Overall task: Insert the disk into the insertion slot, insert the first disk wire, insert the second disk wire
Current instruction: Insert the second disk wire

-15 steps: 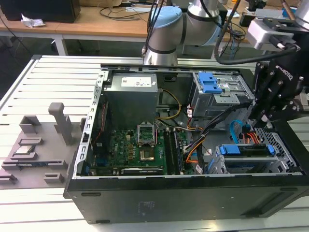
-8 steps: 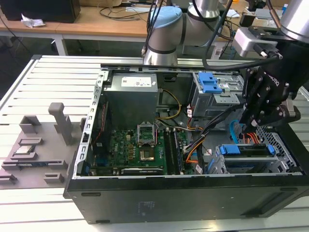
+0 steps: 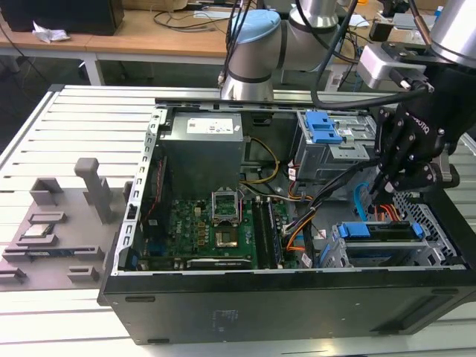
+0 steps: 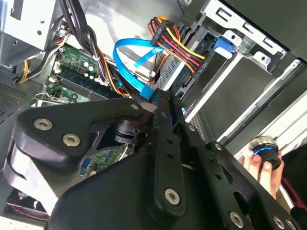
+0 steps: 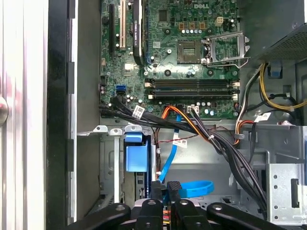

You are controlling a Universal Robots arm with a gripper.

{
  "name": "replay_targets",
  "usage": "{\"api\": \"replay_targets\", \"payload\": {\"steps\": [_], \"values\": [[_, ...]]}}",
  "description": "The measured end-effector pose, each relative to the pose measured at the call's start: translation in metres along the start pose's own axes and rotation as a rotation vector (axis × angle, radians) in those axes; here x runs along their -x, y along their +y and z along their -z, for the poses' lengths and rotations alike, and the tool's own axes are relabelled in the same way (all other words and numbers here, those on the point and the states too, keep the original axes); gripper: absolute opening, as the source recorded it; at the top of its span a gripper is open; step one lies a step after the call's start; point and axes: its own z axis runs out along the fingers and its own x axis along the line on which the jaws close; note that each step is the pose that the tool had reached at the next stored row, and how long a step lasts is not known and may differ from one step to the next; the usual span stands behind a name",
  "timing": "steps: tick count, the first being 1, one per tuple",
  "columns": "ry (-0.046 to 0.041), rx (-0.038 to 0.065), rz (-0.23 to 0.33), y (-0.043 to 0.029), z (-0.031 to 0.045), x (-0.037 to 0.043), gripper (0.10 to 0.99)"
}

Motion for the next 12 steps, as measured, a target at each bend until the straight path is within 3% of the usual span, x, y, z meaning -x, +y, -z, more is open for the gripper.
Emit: {"api": "replay_targets", "payload": {"steps": [4, 6, 12], "values": [[0.0016, 0.000, 0.000, -0.0002, -0.0013, -0.0110, 0.161], [0.0019, 0.000, 0.000, -0.0028, -0.0092, -0.0136, 0.161], [0.0021, 0.000, 0.000, -0.0111, -0.0224, -0.0176, 0.161]]}}
